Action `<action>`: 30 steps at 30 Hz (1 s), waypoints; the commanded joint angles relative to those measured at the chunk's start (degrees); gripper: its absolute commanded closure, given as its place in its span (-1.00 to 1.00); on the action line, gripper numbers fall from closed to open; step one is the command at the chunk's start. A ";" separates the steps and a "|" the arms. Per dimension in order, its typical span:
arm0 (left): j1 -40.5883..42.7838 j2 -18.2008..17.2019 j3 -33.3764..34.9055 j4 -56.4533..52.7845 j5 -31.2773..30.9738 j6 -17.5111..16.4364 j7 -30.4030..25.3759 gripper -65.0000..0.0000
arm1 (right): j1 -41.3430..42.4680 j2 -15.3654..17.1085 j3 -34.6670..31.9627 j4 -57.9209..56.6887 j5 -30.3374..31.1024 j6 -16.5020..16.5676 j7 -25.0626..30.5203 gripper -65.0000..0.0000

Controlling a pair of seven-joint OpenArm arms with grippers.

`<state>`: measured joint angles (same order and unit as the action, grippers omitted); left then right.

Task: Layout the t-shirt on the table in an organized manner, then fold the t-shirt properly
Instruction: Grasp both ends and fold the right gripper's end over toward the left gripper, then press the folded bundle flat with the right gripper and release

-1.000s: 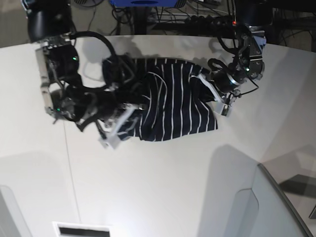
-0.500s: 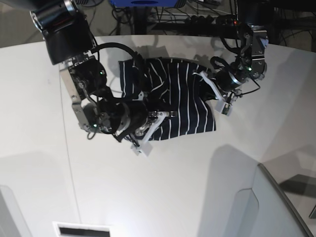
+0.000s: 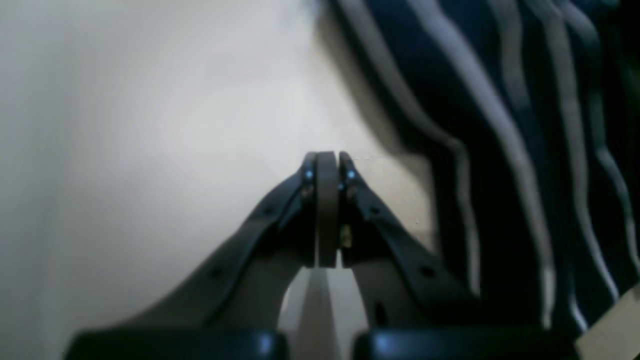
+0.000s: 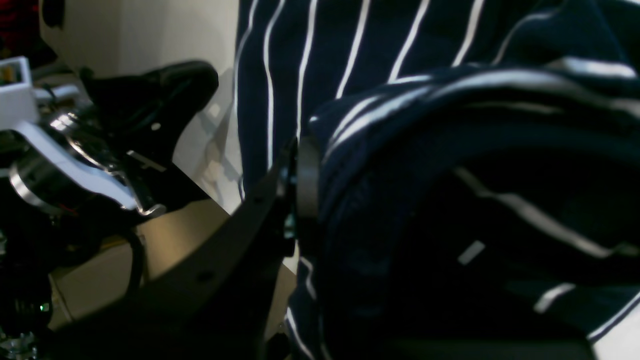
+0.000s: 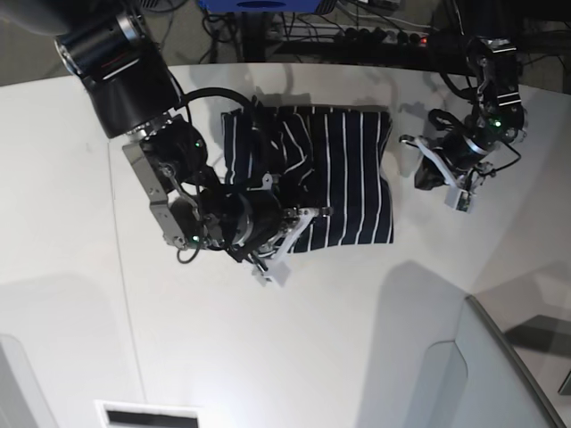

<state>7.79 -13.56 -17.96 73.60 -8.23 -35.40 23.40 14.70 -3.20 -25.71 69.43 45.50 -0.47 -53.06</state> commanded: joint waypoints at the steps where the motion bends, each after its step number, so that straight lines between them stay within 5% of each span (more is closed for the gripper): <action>1: -0.54 -0.37 0.07 0.81 -0.96 -0.34 -1.11 1.00 | 1.43 -1.06 0.09 0.24 0.09 0.43 0.53 0.98; 7: -0.72 0.77 0.68 0.73 -0.96 -0.34 -1.02 1.00 | 1.43 -3.96 0.26 -2.13 -5.10 0.43 0.62 0.98; 16: -1.15 1.21 4.81 0.73 -0.87 -0.34 -1.02 1.00 | 1.78 -4.05 0.26 -2.13 -4.84 0.43 0.62 0.93; 25: -1.15 1.21 4.02 1.17 -0.96 -0.34 -0.94 1.00 | 1.78 -4.40 -0.09 -1.96 -4.75 0.87 0.62 -0.38; 30: 0.34 -0.81 -2.48 3.19 -1.40 -0.43 -0.85 1.00 | 5.13 -4.58 -8.35 -2.04 -4.48 0.87 1.76 -0.48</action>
<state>8.27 -13.06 -19.88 75.85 -9.26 -36.05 23.35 18.28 -6.87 -34.35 66.32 40.10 -0.16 -52.25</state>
